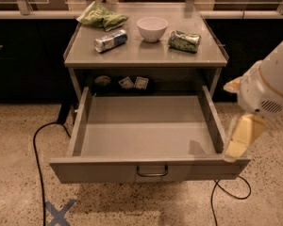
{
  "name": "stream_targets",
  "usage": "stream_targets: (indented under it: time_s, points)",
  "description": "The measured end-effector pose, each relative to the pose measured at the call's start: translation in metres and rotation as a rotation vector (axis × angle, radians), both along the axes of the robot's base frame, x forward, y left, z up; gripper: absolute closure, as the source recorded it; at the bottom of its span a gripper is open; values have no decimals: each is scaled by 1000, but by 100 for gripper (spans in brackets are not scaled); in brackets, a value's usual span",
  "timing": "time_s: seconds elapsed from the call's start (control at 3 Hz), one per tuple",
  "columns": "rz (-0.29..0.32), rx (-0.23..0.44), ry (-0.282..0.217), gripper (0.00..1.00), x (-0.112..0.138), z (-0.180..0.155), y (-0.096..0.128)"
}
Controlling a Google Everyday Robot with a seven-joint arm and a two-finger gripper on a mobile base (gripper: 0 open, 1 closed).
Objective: Close top drawer
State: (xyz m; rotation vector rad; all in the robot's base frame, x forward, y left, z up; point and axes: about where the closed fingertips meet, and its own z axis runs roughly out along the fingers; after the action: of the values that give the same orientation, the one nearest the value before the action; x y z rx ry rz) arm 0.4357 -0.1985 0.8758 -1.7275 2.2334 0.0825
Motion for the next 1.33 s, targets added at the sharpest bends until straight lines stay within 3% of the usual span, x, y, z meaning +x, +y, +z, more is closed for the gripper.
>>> stream_targets:
  time_s: [0.33, 1.0, 1.33]
  points:
    - [11, 39, 48, 0, 0, -78, 14]
    - [-3, 65, 37, 0, -6, -90, 16]
    - [-56, 114, 75, 0, -32, -124, 17]
